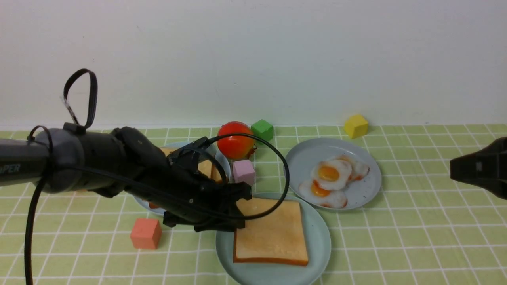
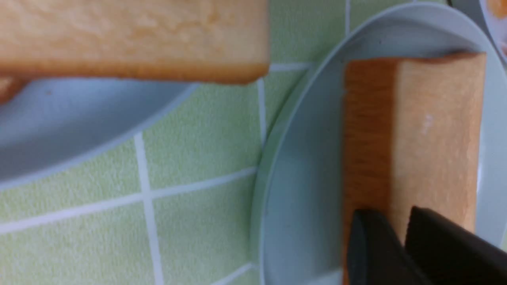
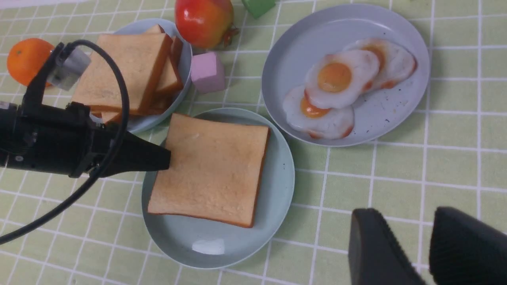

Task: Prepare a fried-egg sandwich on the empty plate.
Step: Use the left arm to put a slice of bread into the empty plate in the middle, then use the right arm to grab a fried egg

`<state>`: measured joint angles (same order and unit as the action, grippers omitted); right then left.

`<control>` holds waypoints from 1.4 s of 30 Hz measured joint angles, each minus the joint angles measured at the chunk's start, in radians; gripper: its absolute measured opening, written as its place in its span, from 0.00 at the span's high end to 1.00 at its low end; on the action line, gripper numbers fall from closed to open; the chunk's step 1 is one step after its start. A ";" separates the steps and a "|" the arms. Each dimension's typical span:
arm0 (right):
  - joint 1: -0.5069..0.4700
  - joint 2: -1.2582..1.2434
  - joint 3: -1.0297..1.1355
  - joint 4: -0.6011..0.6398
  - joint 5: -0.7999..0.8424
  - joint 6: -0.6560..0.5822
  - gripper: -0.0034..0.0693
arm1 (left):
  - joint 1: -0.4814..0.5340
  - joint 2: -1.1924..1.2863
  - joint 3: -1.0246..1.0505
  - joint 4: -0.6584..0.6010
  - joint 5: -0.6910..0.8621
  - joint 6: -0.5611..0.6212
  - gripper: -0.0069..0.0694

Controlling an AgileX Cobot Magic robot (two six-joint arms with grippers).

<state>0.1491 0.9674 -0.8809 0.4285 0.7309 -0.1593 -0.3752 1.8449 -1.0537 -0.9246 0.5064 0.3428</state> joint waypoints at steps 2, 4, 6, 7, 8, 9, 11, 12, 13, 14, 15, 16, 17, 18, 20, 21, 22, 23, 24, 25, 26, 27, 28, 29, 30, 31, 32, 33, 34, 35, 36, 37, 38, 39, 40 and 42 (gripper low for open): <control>0.000 0.000 0.000 0.001 0.000 0.000 0.62 | 0.000 0.000 0.000 0.007 0.007 -0.002 0.63; 0.000 0.000 0.000 0.019 0.001 0.000 0.62 | 0.000 0.000 -0.004 0.028 0.026 -0.005 0.52; 0.000 0.000 0.000 0.042 0.005 -0.022 0.62 | 0.000 -0.002 -0.020 0.062 0.058 -0.015 0.46; 0.000 0.000 0.000 0.053 0.005 -0.038 0.62 | 0.001 -0.006 -0.031 0.081 0.073 -0.022 0.44; 0.000 0.000 0.000 0.061 0.005 -0.058 0.62 | 0.001 -0.013 -0.048 0.108 0.093 -0.031 0.41; 0.000 0.001 0.000 0.069 -0.001 -0.073 0.62 | 0.001 -0.021 -0.069 0.136 0.113 -0.041 0.40; 0.000 0.008 0.000 0.082 -0.015 -0.083 0.62 | 0.001 -0.033 -0.100 0.177 0.136 -0.056 0.38; 0.000 0.025 0.000 0.095 -0.036 -0.082 0.60 | 0.001 -0.053 -0.151 0.242 0.179 -0.080 0.37; 0.000 0.028 0.000 0.095 -0.036 -0.082 0.60 | 0.001 -0.053 -0.158 0.242 0.179 -0.083 0.37; 0.000 0.055 0.000 0.106 -0.060 -0.070 0.57 | 0.001 -0.070 -0.208 0.295 0.213 -0.112 0.37; 0.000 0.085 -0.001 0.108 -0.074 -0.049 0.54 | 0.001 -0.081 -0.253 0.322 0.245 -0.136 0.37; 0.000 0.102 -0.001 0.109 -0.085 -0.034 0.52 | 0.001 -0.091 -0.275 0.339 0.266 -0.144 0.37; 0.000 0.147 -0.001 0.111 -0.102 -0.007 0.48 | 0.001 -0.104 -0.321 0.357 0.299 -0.153 0.38; 0.000 0.183 -0.001 0.114 -0.116 0.015 0.45 | 0.001 -0.116 -0.349 0.364 0.326 -0.148 0.40; -0.001 0.253 -0.001 0.126 -0.147 0.057 0.41 | 0.001 -0.144 -0.380 0.358 0.373 -0.111 0.44; -0.002 0.262 -0.001 0.126 -0.151 0.061 0.40 | 0.001 -0.144 -0.382 0.358 0.373 -0.105 0.45; -0.008 0.325 -0.005 0.153 -0.174 0.088 0.38 | 0.001 -0.167 -0.391 0.335 0.402 -0.062 0.51; -0.015 0.373 -0.011 0.176 -0.188 0.101 0.37 | 0.001 -0.178 -0.392 0.321 0.421 -0.032 0.57; -0.022 0.422 -0.023 0.205 -0.198 0.104 0.37 | 0.001 -0.189 -0.392 0.309 0.443 -0.005 0.63; -0.031 0.480 -0.045 0.243 -0.211 0.099 0.37 | 0.001 -0.198 -0.392 0.304 0.469 0.023 0.72; -0.035 0.528 -0.063 0.278 -0.220 0.084 0.37 | 0.001 -0.203 -0.391 0.299 0.481 0.044 0.79; -0.038 0.574 -0.079 0.308 -0.223 0.066 0.37 | 0.001 -0.207 -0.387 0.298 0.483 0.059 0.83; -0.038 0.574 -0.083 0.317 -0.225 0.061 0.37 | 0.001 -0.207 -0.386 0.298 0.484 0.063 0.85; -0.039 0.643 -0.116 0.385 -0.236 0.011 0.37 | 0.001 -0.210 -0.375 0.298 0.483 0.090 0.92; -0.039 0.690 -0.141 0.446 -0.241 -0.025 0.37 | 0.001 -0.211 -0.368 0.298 0.483 0.102 0.93; -0.039 0.720 -0.156 0.489 -0.242 -0.062 0.37 | 0.001 -0.211 -0.362 0.299 0.481 0.109 0.93; -0.039 0.734 -0.159 0.500 -0.242 -0.070 0.37 | 0.001 -0.211 -0.360 0.299 0.481 0.111 0.93; -0.039 0.787 -0.188 0.592 -0.247 -0.136 0.37 | 0.001 -0.211 -0.354 0.299 0.480 0.115 0.93; -0.039 0.810 -0.197 0.629 -0.249 -0.158 0.37 | 0.001 -0.211 -0.352 0.299 0.480 0.115 0.93; -0.039 0.831 -0.209 0.663 -0.251 -0.186 0.37 | 0.001 -0.211 -0.352 0.299 0.480 0.115 0.93; -0.039 0.858 -0.222 0.708 -0.257 -0.227 0.37 | 0.001 -0.211 -0.352 0.299 0.479 0.116 0.93; -0.039 0.877 -0.229 0.741 -0.261 -0.248 0.37 | 0.001 -0.211 -0.351 0.300 0.478 0.117 0.93; -0.039 0.886 -0.234 0.760 -0.266 -0.268 0.37 | 0.001 -0.211 -0.351 0.300 0.477 0.118 0.93; -0.039 0.900 -0.239 0.781 -0.270 -0.286 0.37 | 0.001 -0.211 -0.351 0.301 0.476 0.118 0.93; -0.039 0.914 -0.243 0.813 -0.282 -0.312 0.37 | 0.001 -0.211 -0.351 0.302 0.473 0.118 0.93; -0.039 0.932 -0.244 0.845 -0.301 -0.345 0.37 | 0.001 -0.211 -0.351 0.302 0.471 0.118 0.93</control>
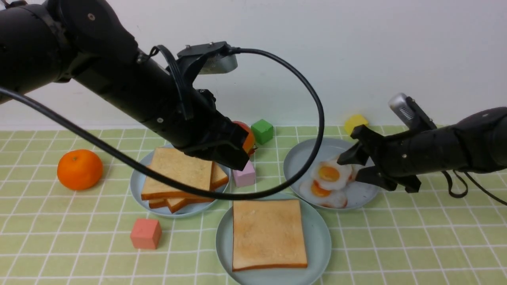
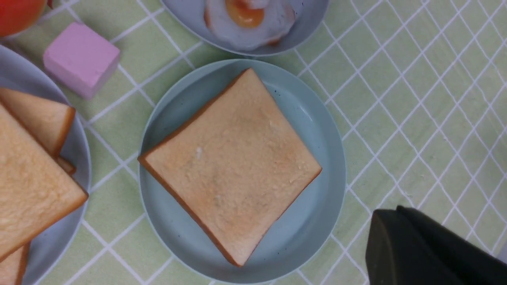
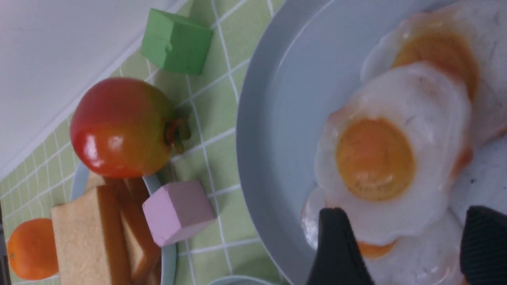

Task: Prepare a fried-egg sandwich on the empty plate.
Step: Use the right arm to grab a fried egg

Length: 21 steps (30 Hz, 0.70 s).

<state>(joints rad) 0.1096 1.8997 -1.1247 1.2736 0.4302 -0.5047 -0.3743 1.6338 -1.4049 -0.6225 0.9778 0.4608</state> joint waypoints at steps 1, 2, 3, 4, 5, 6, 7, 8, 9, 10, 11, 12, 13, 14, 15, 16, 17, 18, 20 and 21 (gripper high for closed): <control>0.000 0.007 0.000 0.003 -0.006 -0.006 0.37 | 0.000 0.000 0.000 0.000 0.000 0.000 0.93; 0.000 0.014 -0.001 0.008 -0.014 -0.013 0.37 | 0.000 0.000 0.000 0.000 -0.002 0.000 0.93; 0.000 0.021 -0.001 0.014 -0.019 -0.014 0.37 | 0.000 0.000 0.000 0.000 -0.002 0.000 0.93; 0.000 0.027 -0.001 0.017 -0.020 -0.014 0.37 | 0.000 0.000 0.000 0.000 -0.002 0.000 0.93; 0.000 0.032 -0.003 0.021 -0.023 -0.014 0.37 | 0.000 0.000 0.000 0.001 -0.002 0.000 0.93; 0.000 0.041 -0.003 0.025 -0.026 -0.014 0.37 | 0.000 0.000 0.000 0.002 -0.003 0.000 0.93; 0.000 0.047 -0.004 0.034 -0.030 -0.014 0.37 | 0.000 0.000 0.000 0.003 -0.004 0.000 0.93; 0.000 0.054 -0.005 0.041 -0.034 -0.014 0.37 | 0.000 0.000 0.000 0.003 -0.004 0.000 0.93; 0.000 0.062 -0.005 0.064 -0.039 -0.015 0.37 | 0.000 0.000 0.000 0.003 -0.005 0.000 0.93; 0.000 0.066 -0.005 0.068 -0.040 -0.015 0.37 | 0.000 0.000 0.000 0.003 -0.005 0.000 0.93; 0.000 0.077 -0.005 0.109 -0.044 -0.023 0.37 | 0.000 0.000 0.000 0.004 -0.005 0.000 0.93; 0.000 0.086 -0.005 0.138 -0.048 -0.038 0.37 | 0.000 0.000 0.000 0.004 -0.005 0.000 0.93; 0.000 0.094 -0.005 0.166 -0.053 -0.057 0.37 | 0.000 0.000 0.000 0.004 -0.006 0.000 0.93; 0.000 0.096 -0.005 0.179 -0.054 -0.062 0.37 | 0.000 0.000 0.000 0.005 -0.006 0.000 0.93; 0.000 0.102 -0.005 0.203 -0.060 -0.084 0.37 | 0.000 0.000 0.000 0.005 -0.006 0.000 0.93; 0.000 0.119 -0.005 0.259 -0.068 -0.126 0.37 | 0.000 0.000 0.000 0.006 -0.006 0.000 0.93; 0.000 0.122 -0.007 0.285 -0.068 -0.143 0.37 | 0.000 0.000 0.000 0.006 -0.006 0.000 0.93; 0.000 0.126 -0.007 0.309 -0.069 -0.161 0.38 | 0.000 0.000 0.000 0.007 -0.006 0.000 0.93; 0.000 0.135 -0.008 0.369 -0.068 -0.201 0.44 | 0.000 0.000 0.000 0.008 -0.006 0.000 0.93; 0.000 0.136 -0.008 0.378 -0.068 -0.211 0.46 | 0.000 0.000 0.000 0.009 -0.006 0.000 0.93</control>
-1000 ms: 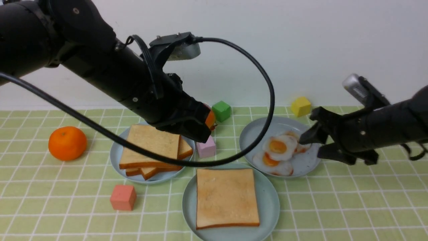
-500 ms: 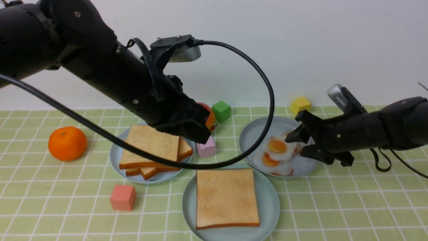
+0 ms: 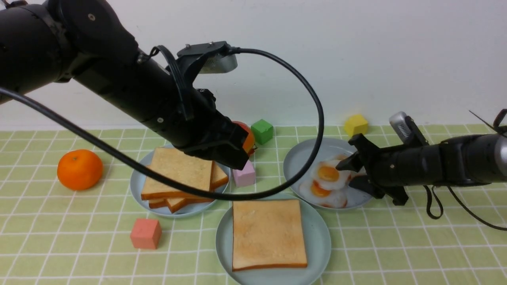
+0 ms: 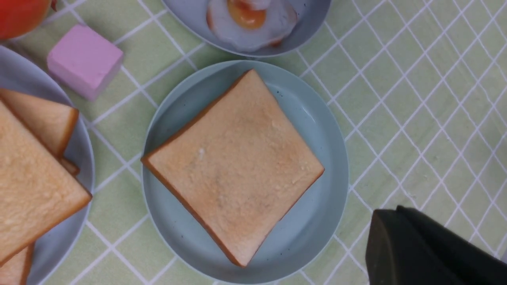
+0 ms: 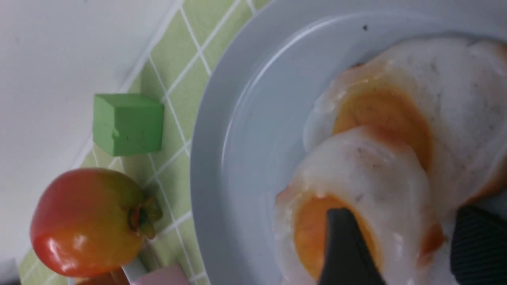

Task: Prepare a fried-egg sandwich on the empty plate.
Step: Use the right arm to grab a fried egg, then use the right arm to place the fried egg on the slice of bread in the middle

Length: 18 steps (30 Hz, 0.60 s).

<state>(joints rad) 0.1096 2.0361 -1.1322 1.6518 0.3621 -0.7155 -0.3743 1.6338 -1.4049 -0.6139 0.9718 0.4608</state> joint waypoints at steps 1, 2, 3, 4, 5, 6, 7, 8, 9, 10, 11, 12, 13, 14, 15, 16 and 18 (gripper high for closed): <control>0.000 0.000 0.000 0.006 0.000 -0.001 0.48 | 0.000 0.000 0.000 0.000 0.000 0.000 0.93; 0.000 0.004 0.000 0.016 -0.002 -0.011 0.55 | 0.000 0.000 0.000 0.002 0.000 0.000 0.93; 0.000 0.008 0.000 0.021 -0.005 -0.018 0.64 | 0.000 0.000 0.000 0.002 0.001 0.000 0.93; 0.000 0.008 0.000 0.021 -0.005 -0.018 0.64 | 0.000 0.000 0.000 0.002 0.001 0.000 0.93; 0.000 0.012 0.000 0.022 -0.011 -0.019 0.73 | 0.000 0.000 0.000 0.002 0.001 0.000 0.93; 0.000 0.012 0.000 0.025 -0.011 -0.019 0.79 | 0.000 0.000 0.000 0.002 0.002 0.000 0.93; 0.000 0.010 0.000 0.026 -0.011 -0.020 0.82 | 0.000 0.000 0.000 0.003 0.003 0.000 0.93; 0.000 0.010 0.000 0.027 -0.011 -0.020 0.82 | 0.000 0.000 0.000 0.003 0.006 0.000 0.93; 0.000 0.010 0.000 0.028 -0.011 -0.020 0.82 | 0.000 0.000 0.000 0.003 0.013 -0.002 0.93; 0.000 0.010 0.000 0.028 -0.011 -0.020 0.82 | 0.000 0.000 0.000 0.003 0.013 -0.003 0.93; 0.000 0.009 0.000 0.028 -0.011 -0.020 0.82 | 0.000 -0.001 0.000 0.005 0.022 -0.016 0.93; 0.000 0.007 0.000 0.028 -0.011 -0.020 0.82 | 0.000 -0.006 0.000 0.016 0.029 -0.039 0.93; 0.000 0.003 0.000 0.024 -0.012 -0.020 0.82 | 0.000 -0.011 0.000 0.028 0.036 -0.056 0.93; 0.000 -0.005 0.001 0.015 -0.015 -0.020 0.82 | 0.000 -0.022 0.000 0.047 0.046 -0.080 0.93; 0.000 -0.017 0.002 0.005 -0.022 -0.020 0.82 | 0.000 -0.037 0.000 0.071 0.059 -0.106 0.93; 0.000 -0.035 0.002 -0.007 -0.025 -0.020 0.82 | 0.000 -0.055 0.000 0.097 0.072 -0.128 0.93; 0.000 -0.079 0.002 -0.033 -0.020 -0.020 0.82 | 0.000 -0.094 0.000 0.151 0.100 -0.183 0.93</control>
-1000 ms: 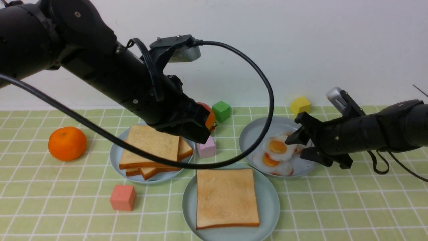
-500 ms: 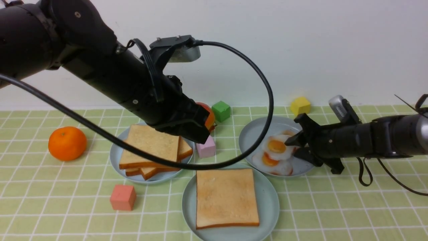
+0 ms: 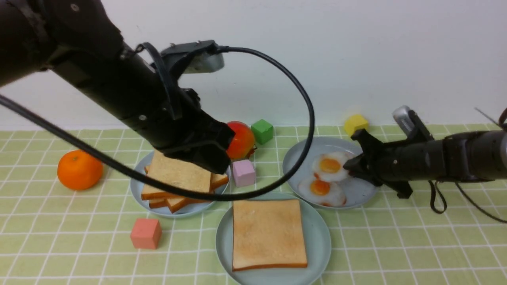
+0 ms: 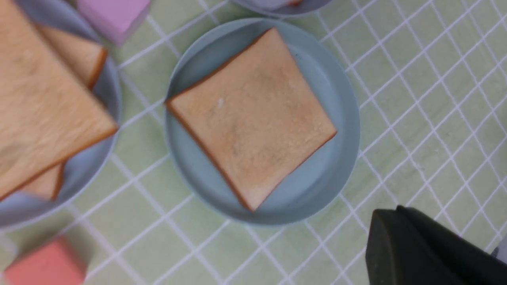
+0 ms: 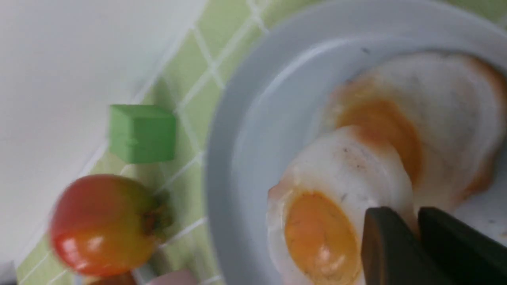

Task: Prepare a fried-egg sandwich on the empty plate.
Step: Use the right arm to place the fried egg on the slice of bread in the middle, then use the left arm to grab a slice of bread

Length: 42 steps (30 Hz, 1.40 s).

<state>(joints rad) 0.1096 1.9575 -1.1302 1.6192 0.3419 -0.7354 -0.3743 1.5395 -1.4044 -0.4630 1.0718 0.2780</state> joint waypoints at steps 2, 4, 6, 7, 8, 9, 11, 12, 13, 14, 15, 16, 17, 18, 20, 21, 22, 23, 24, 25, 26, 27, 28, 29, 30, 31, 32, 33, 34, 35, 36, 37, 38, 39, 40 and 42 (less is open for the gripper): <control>0.000 -0.036 0.000 -0.015 0.016 0.000 0.82 | 0.000 -0.030 0.001 0.037 0.022 -0.046 0.93; 0.003 -0.115 0.000 -0.070 0.098 0.000 0.82 | 0.000 -0.114 0.026 0.099 0.040 -0.124 0.93; 0.015 -0.161 0.000 -0.113 0.160 0.000 0.82 | 0.000 -0.168 0.066 0.118 0.032 -0.162 0.93; 0.022 -0.174 0.000 -0.129 0.191 0.000 0.82 | 0.000 -0.196 0.101 0.123 0.022 -0.181 0.93; 0.037 -0.190 0.000 -0.157 0.229 0.000 0.82 | 0.000 -0.231 0.140 0.127 0.004 -0.199 0.93; 0.065 -0.204 0.000 -0.196 0.269 0.005 0.82 | 0.000 -0.271 0.181 0.130 -0.025 -0.214 0.93; 0.102 -0.206 0.000 -0.236 0.308 0.021 0.82 | 0.000 -0.324 0.254 0.130 -0.067 -0.235 0.93; 0.127 -0.204 0.002 -0.255 0.320 0.032 0.82 | 0.000 -0.349 0.290 0.130 -0.094 -0.246 0.93; 0.152 -0.199 0.008 -0.268 0.322 0.040 0.82 | 0.000 -0.368 0.328 0.130 -0.126 -0.254 0.93; 0.176 -0.192 0.014 -0.273 0.322 0.044 0.82 | 0.000 -0.383 0.353 0.130 -0.148 -0.258 0.93; 0.198 -0.181 0.020 -0.274 0.316 0.046 0.82 | 0.000 -0.391 0.372 0.131 -0.164 -0.259 0.93; 0.219 -0.170 0.025 -0.277 0.310 0.049 0.82 | 0.000 -0.393 0.384 0.132 -0.175 -0.263 0.92; 0.233 -0.162 0.029 -0.277 0.307 0.049 0.82 | 0.000 -0.393 0.389 0.132 -0.182 -0.264 0.92; 0.252 -0.146 0.032 -0.280 0.299 0.050 0.82 | 0.000 -0.392 0.394 0.134 -0.186 -0.267 0.92; 0.270 -0.124 0.038 -0.287 0.276 0.050 0.82 | 0.000 -0.390 0.399 0.134 -0.194 -0.268 0.92; 0.276 -0.111 0.040 -0.297 0.257 0.050 0.82 | 0.000 -0.388 0.399 0.134 -0.195 -0.270 0.92; 0.279 -0.098 0.041 -0.303 0.234 0.050 0.81 | 0.000 -0.388 0.399 0.134 -0.198 -0.270 0.92; 0.280 -0.084 0.042 -0.306 0.213 0.050 0.79 | 0.000 -0.387 0.399 0.134 -0.201 -0.270 0.92; 0.279 -0.074 0.042 -0.312 0.199 0.050 0.77 | 0.000 -0.387 0.399 0.134 -0.202 -0.270 0.91; 0.276 -0.065 0.042 -0.325 0.186 0.050 0.74 | 0.000 -0.387 0.399 0.134 -0.205 -0.270 0.91; 0.272 -0.062 0.042 -0.343 0.184 0.050 0.69 | 0.000 -0.387 0.399 0.134 -0.206 -0.270 0.91; 0.271 -0.061 0.042 -0.347 0.184 0.050 0.68 | 0.000 -0.387 0.399 0.134 -0.206 -0.270 0.91; 0.267 -0.061 0.042 -0.365 0.191 0.050 0.64 | 0.000 -0.387 0.399 0.134 -0.208 -0.270 0.91; 0.255 -0.064 0.042 -0.401 0.209 0.050 0.55 | 0.000 -0.387 0.400 0.135 -0.214 -0.270 0.91; 0.245 -0.070 0.042 -0.438 0.225 0.055 0.48 | 0.000 -0.387 0.400 0.141 -0.222 -0.278 0.91; 0.235 -0.078 0.042 -0.467 0.232 0.062 0.43 | 0.000 -0.387 0.400 0.145 -0.230 -0.278 0.91; 0.221 -0.094 0.042 -0.507 0.239 0.079 0.37 | 0.000 -0.387 0.400 0.150 -0.240 -0.278 0.91; 0.204 -0.115 0.042 -0.549 0.243 0.099 0.31 | 0.000 -0.387 0.400 0.159 -0.251 -0.291 0.91; 0.193 -0.132 0.042 -0.577 0.246 0.113 0.28 | 0.000 -0.387 0.400 0.164 -0.257 -0.299 0.91; 0.166 -0.178 0.036 -0.650 0.260 0.148 0.21 | 0.000 -0.383 0.400 0.185 -0.285 -0.324 0.91; 0.151 -0.207 0.027 -0.697 0.282 0.179 0.18 | 0.000 -0.379 0.400 0.198 -0.303 -0.342 0.91; 0.135 -0.246 0.009 -0.760 0.311 0.212 0.14 | 0.000 -0.370 0.400 0.217 -0.327 -0.366 0.91; 0.122 -0.293 -0.019 -0.843 0.342 0.251 0.12 | 0.002 -0.351 0.400 0.246 -0.354 -0.397 0.91; 0.121 -0.301 -0.024 -0.857 0.355 0.268 0.11 | 0.003 -0.347 0.400 0.251 -0.359 -0.402 0.91; 0.121 -0.369 -0.059 -0.963 0.392 0.337 0.10 | 0.018 -0.308 0.397 0.282 -0.383 -0.442 0.91; 0.135 -0.433 -0.077 -1.035 0.404 0.384 0.10 | 0.041 -0.269 0.391 0.291 -0.387 -0.469 0.90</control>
<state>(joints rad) 0.2444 1.5246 -1.2069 0.5837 0.7456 -0.3516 -0.3333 1.2705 -1.0134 -0.1722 0.6845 -0.1910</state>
